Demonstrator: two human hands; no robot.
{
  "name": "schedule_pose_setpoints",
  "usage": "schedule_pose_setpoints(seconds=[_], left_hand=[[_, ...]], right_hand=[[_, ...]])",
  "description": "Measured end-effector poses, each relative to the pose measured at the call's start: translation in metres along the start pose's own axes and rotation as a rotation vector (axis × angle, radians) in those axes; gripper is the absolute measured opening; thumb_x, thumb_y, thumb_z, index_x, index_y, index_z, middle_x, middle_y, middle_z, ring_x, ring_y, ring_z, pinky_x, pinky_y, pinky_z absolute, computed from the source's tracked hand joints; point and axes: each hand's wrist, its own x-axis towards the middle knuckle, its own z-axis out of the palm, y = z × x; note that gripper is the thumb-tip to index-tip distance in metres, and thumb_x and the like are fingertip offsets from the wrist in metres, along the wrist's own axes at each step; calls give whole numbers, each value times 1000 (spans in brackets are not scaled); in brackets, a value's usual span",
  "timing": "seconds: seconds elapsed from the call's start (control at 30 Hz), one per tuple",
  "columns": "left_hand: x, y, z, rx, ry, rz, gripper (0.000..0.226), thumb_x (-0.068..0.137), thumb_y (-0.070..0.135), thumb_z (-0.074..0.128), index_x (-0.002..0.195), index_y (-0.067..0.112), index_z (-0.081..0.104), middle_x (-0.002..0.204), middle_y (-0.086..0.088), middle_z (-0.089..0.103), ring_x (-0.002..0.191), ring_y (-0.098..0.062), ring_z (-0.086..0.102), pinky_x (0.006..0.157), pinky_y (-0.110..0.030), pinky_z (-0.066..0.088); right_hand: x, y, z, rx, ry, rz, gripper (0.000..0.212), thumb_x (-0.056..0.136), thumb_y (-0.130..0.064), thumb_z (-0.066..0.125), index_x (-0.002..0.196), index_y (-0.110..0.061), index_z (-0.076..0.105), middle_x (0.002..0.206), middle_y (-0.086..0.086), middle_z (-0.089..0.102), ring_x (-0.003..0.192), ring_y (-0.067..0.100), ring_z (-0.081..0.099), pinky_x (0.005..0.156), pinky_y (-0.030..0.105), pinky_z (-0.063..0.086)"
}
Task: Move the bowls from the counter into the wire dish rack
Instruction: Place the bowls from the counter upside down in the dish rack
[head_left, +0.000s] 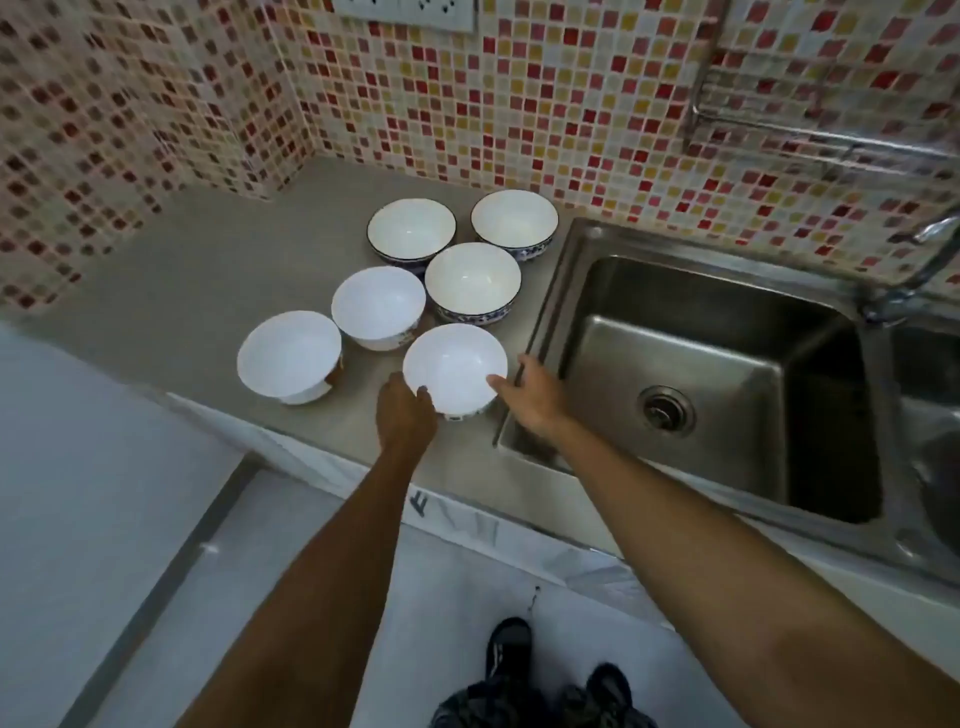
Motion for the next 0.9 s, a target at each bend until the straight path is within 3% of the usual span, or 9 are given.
schedule_pose_setpoints(seconds=[0.17, 0.33, 0.47, 0.6, 0.67, 0.9], left_hand=[[0, 11, -4, -81, -135, -112, 44, 89, 5, 52, 130, -4, 37, 131, -27, 52, 119, -43, 50, 94, -41, 45], [-14, 38, -1, -249, -207, -131, 60, 77, 28, 51, 132, 8, 40, 131, -22, 53, 118, -40, 50, 97, -48, 48], [-25, 80, 23, -318, -295, -84, 45, 91, 22, 50, 133, 7, 45, 133, -18, 54, 119, -35, 52, 97, -43, 47], [-37, 134, 61, -376, -405, -110, 51, 95, 42, 46, 135, 11, 42, 137, -16, 52, 120, -34, 52, 98, -42, 46], [-44, 159, 84, -412, -489, -102, 58, 93, 51, 45, 138, 15, 39, 140, -14, 50, 121, -34, 52, 102, -49, 46], [-85, 249, 139, -520, -591, -71, 55, 95, 55, 34, 137, 19, 37, 130, -9, 53, 115, -32, 54, 94, -42, 50]], right_hand=[[2, -8, 4, 38, -50, 25, 53, 85, -16, 62, 136, -14, 46, 133, 11, 57, 118, 32, 54, 99, 40, 47], [1, 18, -12, 231, 14, 107, 52, 73, -14, 55, 125, -21, 51, 117, 7, 60, 112, 35, 57, 85, 52, 55], [-19, 29, -61, 297, 98, 109, 43, 84, -4, 52, 125, -16, 49, 108, 1, 52, 104, 29, 55, 76, 48, 59], [-27, 55, -121, 329, 187, 125, 45, 85, -5, 54, 128, -19, 49, 110, -1, 51, 105, 27, 53, 74, 45, 60], [-33, 70, -151, 361, 235, 147, 45, 86, -6, 55, 128, -20, 49, 111, -1, 52, 103, 24, 52, 66, 40, 61], [-51, 106, -244, 485, 325, 194, 45, 86, -2, 51, 129, -16, 48, 114, 5, 51, 106, 28, 53, 75, 47, 60]])
